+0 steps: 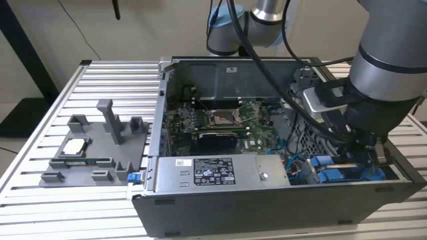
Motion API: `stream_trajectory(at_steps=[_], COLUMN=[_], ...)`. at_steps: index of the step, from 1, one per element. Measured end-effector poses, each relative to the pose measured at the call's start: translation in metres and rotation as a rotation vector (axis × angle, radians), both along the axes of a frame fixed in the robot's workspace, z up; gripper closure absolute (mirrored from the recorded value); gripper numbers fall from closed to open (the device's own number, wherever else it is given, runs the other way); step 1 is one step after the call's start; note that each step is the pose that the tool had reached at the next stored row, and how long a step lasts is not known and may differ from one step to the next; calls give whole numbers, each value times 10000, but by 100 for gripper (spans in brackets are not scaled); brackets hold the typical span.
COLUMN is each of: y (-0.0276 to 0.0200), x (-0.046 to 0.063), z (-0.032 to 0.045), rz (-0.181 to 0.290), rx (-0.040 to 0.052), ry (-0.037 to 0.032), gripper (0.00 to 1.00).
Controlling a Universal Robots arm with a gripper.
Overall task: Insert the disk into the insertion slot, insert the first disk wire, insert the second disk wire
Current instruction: 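Insert the second disk wire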
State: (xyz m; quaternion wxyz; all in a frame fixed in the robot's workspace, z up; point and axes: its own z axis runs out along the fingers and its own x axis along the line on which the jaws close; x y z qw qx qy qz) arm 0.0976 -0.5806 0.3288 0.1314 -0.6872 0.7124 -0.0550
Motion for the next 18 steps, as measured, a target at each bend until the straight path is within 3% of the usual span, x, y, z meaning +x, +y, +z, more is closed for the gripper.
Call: stream_trajectory(at_steps=[5, 7, 8, 11, 18], y=[0, 0, 0, 0, 0], x=[0, 0, 0, 0, 0], z=[-1, 3, 7, 23, 245], rz=[0, 1, 1, 0, 0], rx=[19, 25, 18, 8, 10], ry=[-3, -3, -3, -2, -3], gripper=[84, 82, 75, 75, 75])
